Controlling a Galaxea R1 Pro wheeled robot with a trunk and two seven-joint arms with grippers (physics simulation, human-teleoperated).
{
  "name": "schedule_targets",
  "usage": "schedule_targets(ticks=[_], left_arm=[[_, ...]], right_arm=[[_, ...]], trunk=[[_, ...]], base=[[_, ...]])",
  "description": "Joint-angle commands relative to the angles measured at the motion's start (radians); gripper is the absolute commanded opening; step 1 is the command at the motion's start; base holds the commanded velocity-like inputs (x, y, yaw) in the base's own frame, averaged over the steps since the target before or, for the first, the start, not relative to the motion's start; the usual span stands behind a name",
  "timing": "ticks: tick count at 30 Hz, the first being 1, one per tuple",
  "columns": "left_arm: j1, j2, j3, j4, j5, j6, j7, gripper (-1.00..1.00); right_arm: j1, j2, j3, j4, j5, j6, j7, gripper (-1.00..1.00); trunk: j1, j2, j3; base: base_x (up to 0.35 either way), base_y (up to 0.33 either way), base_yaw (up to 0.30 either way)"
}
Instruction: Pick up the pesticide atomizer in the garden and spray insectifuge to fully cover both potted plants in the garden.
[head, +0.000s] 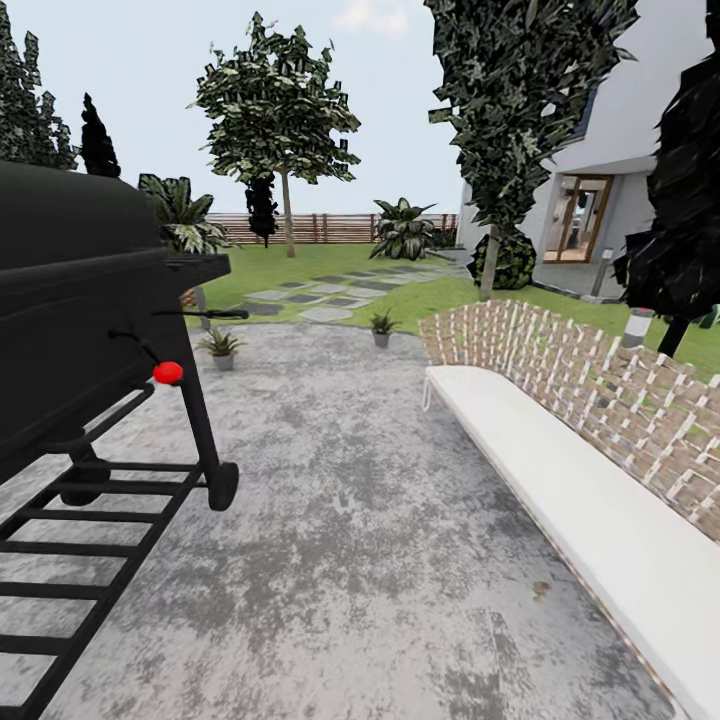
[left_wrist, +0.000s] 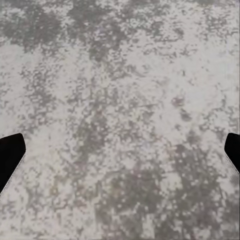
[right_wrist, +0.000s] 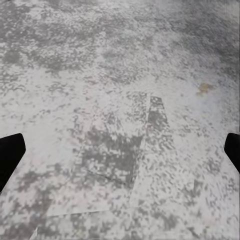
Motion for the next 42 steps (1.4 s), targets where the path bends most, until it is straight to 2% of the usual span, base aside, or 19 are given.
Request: schedule_targets(ticks=[1,42], left_arm=[[-0.001,0.001,-0.003,0.001,0.0,-0.003,0.0,1.0],[-0.001,0.0,-0.003,0.001,-0.004,-0.003,0.001,1.0]], right_arm=[[-0.001,0.0,0.0,0.001,0.011,-0.001,-0.007,1.0],[-0.001,0.0,0.0,0.0,0.011,-0.001,-0.007,1.0]], trunk=[[0.0,0.0,-0.001],[0.0,0.0,-0.001]], base=[[0.341,0.0,0.0],[0.34,-0.031,0.0]])
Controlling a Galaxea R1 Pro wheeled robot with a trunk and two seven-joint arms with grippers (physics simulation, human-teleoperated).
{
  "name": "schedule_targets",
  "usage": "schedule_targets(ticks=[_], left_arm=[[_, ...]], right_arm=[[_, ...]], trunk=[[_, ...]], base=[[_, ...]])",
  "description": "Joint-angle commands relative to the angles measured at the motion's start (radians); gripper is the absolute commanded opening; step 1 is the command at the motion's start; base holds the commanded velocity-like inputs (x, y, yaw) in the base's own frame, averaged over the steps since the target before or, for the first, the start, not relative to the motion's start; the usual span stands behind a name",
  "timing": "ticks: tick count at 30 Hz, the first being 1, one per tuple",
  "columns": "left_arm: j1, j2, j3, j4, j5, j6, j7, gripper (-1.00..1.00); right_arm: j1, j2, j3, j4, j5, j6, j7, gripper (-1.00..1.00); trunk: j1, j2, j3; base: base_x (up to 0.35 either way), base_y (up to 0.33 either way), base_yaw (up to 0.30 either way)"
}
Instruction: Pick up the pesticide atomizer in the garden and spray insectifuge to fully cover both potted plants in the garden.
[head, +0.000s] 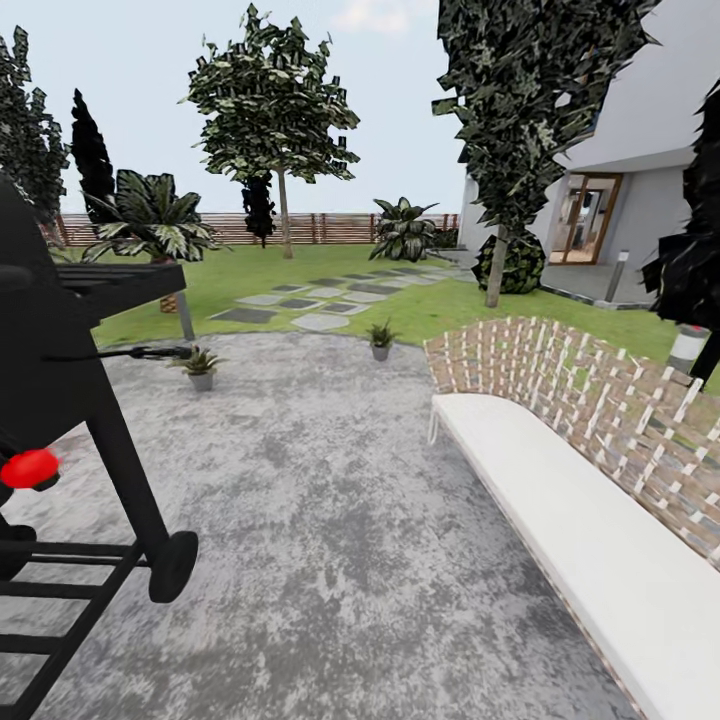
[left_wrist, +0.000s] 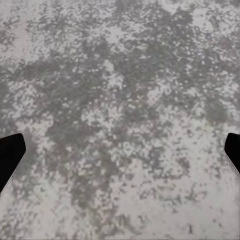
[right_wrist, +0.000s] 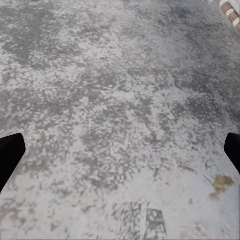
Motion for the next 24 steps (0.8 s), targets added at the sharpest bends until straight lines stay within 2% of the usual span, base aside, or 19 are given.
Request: schedule_targets(ticks=[1,11,17,24], left_arm=[[-0.001,0.001,-0.003,0.001,0.0,-0.003,0.0,1.0],[-0.001,0.001,-0.003,0.001,-0.002,-0.003,0.0,1.0],[-0.001,0.001,-0.003,0.001,-0.001,-0.003,-0.001,1.0],[-0.001,0.001,-0.003,0.001,-0.002,-0.003,-0.001,1.0]], right_arm=[[-0.001,0.0,0.0,0.001,0.011,-0.001,-0.007,1.0],[-0.001,0.0,0.001,0.004,0.012,-0.001,-0.006,1.0],[-0.001,0.0,0.0,0.056,0.012,-0.001,-0.005,1.0],[-0.001,0.0,0.0,0.063,0.012,-0.001,-0.005,1.0]], trunk=[[0.0,0.0,-0.001],[0.0,0.0,-0.001],[0.0,0.0,-0.001],[0.0,0.0,-0.001]], base=[[0.34,-0.001,0.0],[0.34,0.0,0.0],[0.34,0.0,0.0],[0.34,0.0,0.0]])
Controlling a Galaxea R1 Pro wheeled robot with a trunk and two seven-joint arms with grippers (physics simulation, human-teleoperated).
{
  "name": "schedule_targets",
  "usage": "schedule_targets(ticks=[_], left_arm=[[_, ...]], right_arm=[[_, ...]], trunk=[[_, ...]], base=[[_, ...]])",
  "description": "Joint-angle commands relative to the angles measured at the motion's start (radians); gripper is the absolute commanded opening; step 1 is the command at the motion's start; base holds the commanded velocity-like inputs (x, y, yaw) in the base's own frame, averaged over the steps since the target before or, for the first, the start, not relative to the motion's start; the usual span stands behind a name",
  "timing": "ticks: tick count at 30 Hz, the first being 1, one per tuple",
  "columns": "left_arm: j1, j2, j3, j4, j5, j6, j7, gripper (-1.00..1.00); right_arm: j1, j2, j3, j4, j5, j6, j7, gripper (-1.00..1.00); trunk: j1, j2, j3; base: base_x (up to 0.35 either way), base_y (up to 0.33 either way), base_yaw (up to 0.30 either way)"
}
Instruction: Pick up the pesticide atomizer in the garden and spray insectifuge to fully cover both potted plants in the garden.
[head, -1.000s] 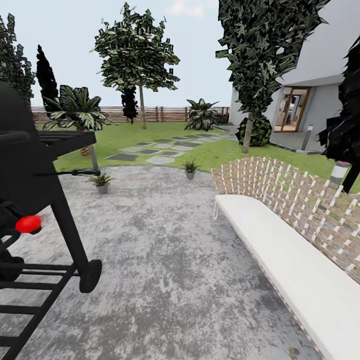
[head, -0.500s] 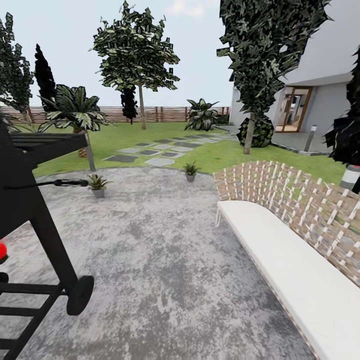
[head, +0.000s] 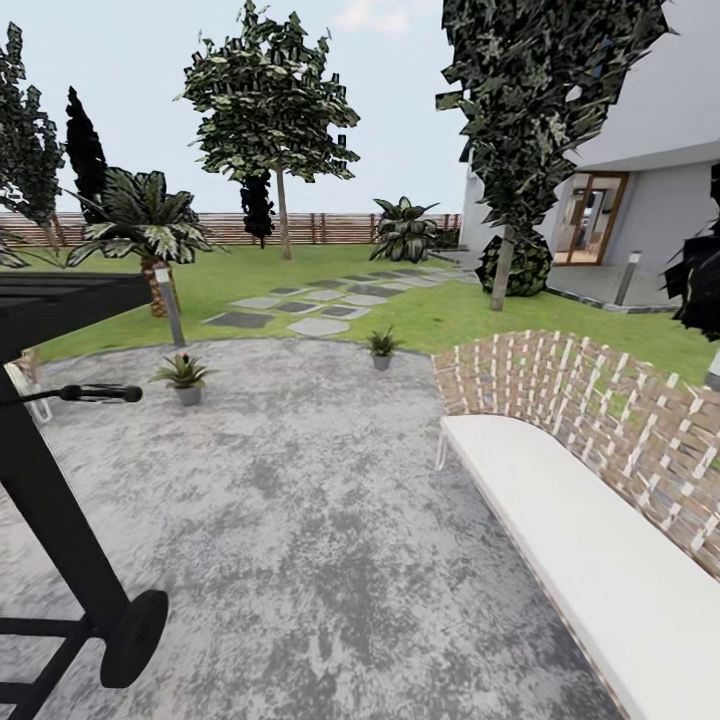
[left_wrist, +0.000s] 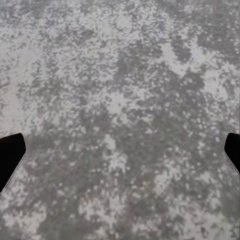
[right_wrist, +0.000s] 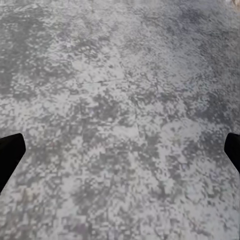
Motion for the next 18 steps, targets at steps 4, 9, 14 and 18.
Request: schedule_targets(ticks=[4,9,14,18], left_arm=[[-0.001,0.001,-0.003,0.001,-0.001,-0.003,0.0,1.0],[-0.001,0.001,-0.003,0.001,-0.002,-0.003,0.0,1.0],[-0.001,0.001,-0.003,0.001,-0.002,-0.003,0.001,1.0],[-0.001,0.001,-0.003,0.001,-0.002,-0.003,0.0,1.0]], right_arm=[[-0.001,0.0,0.0,0.001,0.011,-0.001,-0.008,1.0],[-0.001,0.0,0.0,0.001,0.011,-0.001,-0.008,1.0],[-0.001,0.0,0.0,0.001,0.011,-0.001,-0.008,1.0],[-0.001,-0.001,0.0,0.001,0.011,-0.001,-0.008,1.0]], trunk=[[0.0,0.0,-0.001],[0.0,0.0,-0.001],[0.0,0.0,-0.001],[0.0,0.0,-0.001]], base=[[0.34,0.0,0.0],[0.34,0.0,0.0],[0.34,0.0,0.0],[0.34,0.0,0.0]])
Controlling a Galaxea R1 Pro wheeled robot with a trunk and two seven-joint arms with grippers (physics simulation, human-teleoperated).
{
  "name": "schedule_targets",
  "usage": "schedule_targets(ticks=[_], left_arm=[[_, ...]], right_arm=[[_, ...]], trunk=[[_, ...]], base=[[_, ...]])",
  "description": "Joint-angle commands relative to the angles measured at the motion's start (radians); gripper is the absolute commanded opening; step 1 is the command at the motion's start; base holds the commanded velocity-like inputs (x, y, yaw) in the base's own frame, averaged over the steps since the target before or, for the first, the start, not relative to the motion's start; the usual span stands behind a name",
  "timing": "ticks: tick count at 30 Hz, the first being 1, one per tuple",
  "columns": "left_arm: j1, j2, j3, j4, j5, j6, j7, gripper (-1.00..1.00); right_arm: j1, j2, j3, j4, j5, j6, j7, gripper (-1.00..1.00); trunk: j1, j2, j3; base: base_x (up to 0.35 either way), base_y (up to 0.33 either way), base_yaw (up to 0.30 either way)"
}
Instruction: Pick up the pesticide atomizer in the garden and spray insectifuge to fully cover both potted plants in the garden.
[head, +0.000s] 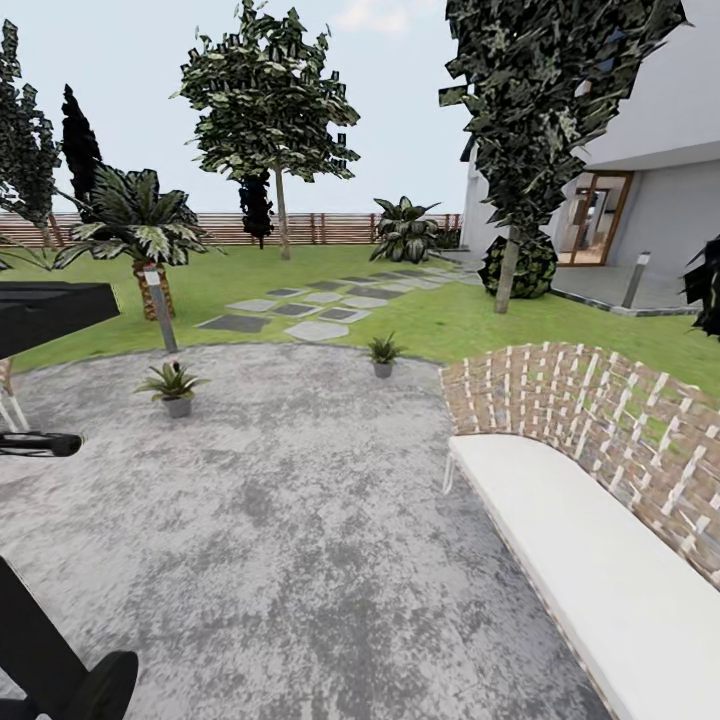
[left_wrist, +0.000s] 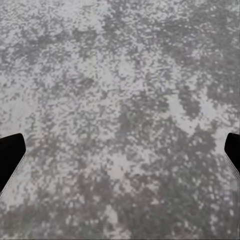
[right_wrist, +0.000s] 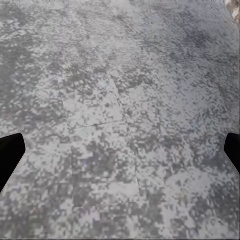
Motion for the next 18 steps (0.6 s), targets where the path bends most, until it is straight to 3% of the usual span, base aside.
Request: schedule_targets(ticks=[1,18], left_arm=[[-0.001,0.001,-0.003,0.001,0.0,-0.003,0.0,1.0],[-0.001,0.001,-0.003,0.001,0.0,-0.003,0.0,1.0]], right_arm=[[-0.001,0.0,0.0,0.001,0.011,-0.001,-0.008,1.0],[-0.001,0.001,-0.002,-0.004,0.009,-0.001,-0.009,1.0]], trunk=[[0.0,0.0,-0.001],[0.0,0.0,-0.001]], base=[[0.34,0.0,0.0],[0.34,0.0,0.0]])
